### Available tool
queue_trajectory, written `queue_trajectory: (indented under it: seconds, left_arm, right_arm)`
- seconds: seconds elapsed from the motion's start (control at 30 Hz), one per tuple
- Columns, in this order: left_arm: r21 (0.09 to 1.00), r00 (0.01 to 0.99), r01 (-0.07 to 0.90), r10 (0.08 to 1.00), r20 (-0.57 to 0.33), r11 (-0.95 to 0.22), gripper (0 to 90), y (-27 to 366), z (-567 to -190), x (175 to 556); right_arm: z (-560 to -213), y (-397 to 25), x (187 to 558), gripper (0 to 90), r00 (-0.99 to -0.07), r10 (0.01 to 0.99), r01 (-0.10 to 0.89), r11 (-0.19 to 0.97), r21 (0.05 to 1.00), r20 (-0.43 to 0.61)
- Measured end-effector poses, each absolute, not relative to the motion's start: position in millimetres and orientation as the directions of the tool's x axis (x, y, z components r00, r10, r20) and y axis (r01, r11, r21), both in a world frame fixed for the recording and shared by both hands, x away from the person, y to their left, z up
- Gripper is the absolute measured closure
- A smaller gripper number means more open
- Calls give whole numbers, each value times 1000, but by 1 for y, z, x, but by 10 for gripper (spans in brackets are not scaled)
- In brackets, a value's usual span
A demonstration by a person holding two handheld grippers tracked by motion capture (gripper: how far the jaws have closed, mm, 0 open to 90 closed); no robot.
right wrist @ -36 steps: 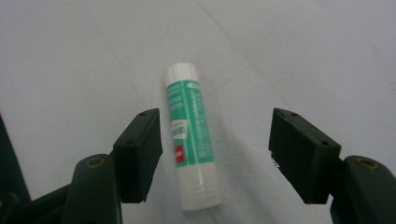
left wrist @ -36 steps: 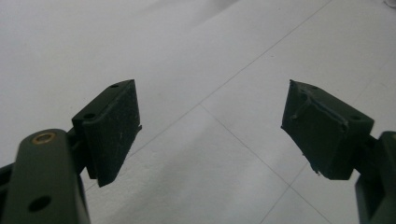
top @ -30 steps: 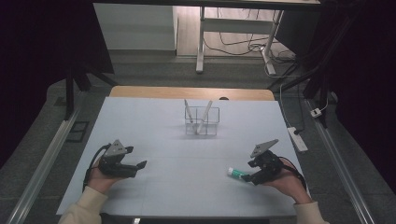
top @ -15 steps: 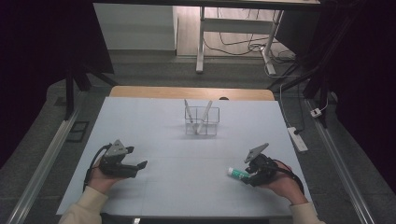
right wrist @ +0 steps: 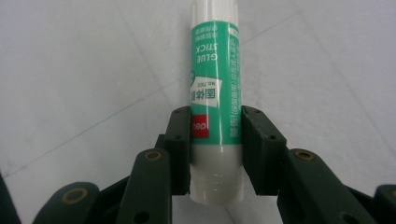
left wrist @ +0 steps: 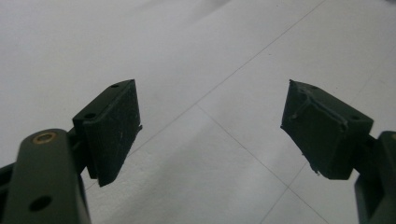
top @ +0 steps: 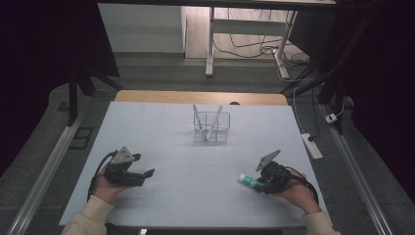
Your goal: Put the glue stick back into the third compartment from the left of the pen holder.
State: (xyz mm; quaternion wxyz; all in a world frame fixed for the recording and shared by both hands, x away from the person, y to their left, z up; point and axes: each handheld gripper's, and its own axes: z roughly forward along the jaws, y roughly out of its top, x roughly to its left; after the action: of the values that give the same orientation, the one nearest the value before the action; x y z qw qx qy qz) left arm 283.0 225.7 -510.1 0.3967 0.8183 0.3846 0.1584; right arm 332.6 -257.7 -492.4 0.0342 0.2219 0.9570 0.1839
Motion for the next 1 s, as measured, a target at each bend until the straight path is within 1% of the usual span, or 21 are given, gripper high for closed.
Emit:
queue_trajectory:
  seconds: [0.3, 0.43, 0.67, 0.8, 1.0]
  left_arm:
    - [772, 669, 486, 742, -28, -409, 198, 216, -507, 285]
    - [770, 677, 483, 736, -28, -416, 199, 213, -507, 285]
    - [771, 687, 480, 726, -32, -419, 203, 207, -505, 285]
    - [773, 707, 462, 707, -24, -435, 210, 203, -500, 284]
    - [778, 720, 445, 694, -16, -443, 211, 198, -495, 285]
  right_arm:
    - [-482, -257, 335, 646, -874, 486, 437, 770, 465, 15]
    - [-478, -257, 337, 646, -869, 493, 441, 740, 508, 36]
    - [-478, -249, 342, 646, -868, 494, 439, 720, 538, 48]
    - [-474, -238, 349, 646, -866, 499, 432, 707, 560, 39]
    - [-469, -222, 358, 646, -864, 502, 435, 688, 582, 52]
